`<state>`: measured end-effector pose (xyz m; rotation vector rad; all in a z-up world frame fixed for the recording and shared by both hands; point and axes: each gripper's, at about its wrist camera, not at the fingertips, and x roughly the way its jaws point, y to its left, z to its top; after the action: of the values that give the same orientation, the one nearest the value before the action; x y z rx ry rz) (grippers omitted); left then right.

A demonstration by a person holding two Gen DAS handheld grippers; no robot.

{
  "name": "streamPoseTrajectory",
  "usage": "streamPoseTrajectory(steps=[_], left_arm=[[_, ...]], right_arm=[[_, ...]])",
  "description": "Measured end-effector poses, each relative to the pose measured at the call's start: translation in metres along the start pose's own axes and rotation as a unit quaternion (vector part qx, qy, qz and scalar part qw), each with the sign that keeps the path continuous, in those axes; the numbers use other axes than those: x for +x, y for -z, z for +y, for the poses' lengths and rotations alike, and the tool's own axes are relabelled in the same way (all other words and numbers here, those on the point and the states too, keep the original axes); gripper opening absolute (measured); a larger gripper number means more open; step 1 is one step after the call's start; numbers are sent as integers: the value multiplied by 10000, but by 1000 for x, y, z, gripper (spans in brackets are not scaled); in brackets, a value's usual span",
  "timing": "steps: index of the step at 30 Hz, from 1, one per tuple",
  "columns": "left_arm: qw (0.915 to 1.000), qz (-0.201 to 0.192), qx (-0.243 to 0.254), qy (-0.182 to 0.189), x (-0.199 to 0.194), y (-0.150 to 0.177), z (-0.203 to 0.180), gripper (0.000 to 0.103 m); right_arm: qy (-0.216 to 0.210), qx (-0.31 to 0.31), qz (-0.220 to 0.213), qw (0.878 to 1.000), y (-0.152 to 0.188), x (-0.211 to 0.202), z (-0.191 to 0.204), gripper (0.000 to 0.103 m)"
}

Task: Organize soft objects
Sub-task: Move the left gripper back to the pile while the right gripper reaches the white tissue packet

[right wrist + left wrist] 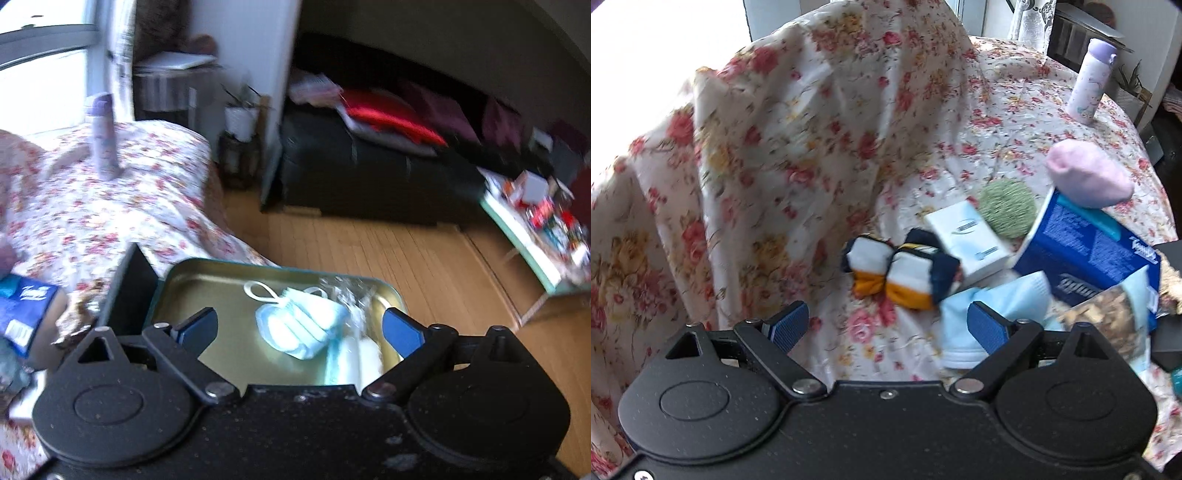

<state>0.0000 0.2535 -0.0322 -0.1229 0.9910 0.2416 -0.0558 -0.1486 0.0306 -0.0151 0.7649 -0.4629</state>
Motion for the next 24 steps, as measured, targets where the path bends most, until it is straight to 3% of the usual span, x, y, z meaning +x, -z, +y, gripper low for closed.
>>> streamPoseTrajectory(steps=[6,9,13,18,24], left_arm=[[9991,123,-374,140,13,0,10,90],[9994,64,-334,99,16,2,8,90],[9992,44,-368,164,20,2,9,90],[9988,54,-444,201,24,2,13,90],[9983,149,-543,172,31,1,18,90]], right_arm=[[-659,-275,-322,9969,18,-34,36,97],[-1167,-345,-450,9915,33,-59,64,97],[-1840,-362,-152,9821,49,-69,106,98],[-1947,-998,254,9754,65,-57,166,97],[-2002,-1501,604,9663,80,-37,197,97]])
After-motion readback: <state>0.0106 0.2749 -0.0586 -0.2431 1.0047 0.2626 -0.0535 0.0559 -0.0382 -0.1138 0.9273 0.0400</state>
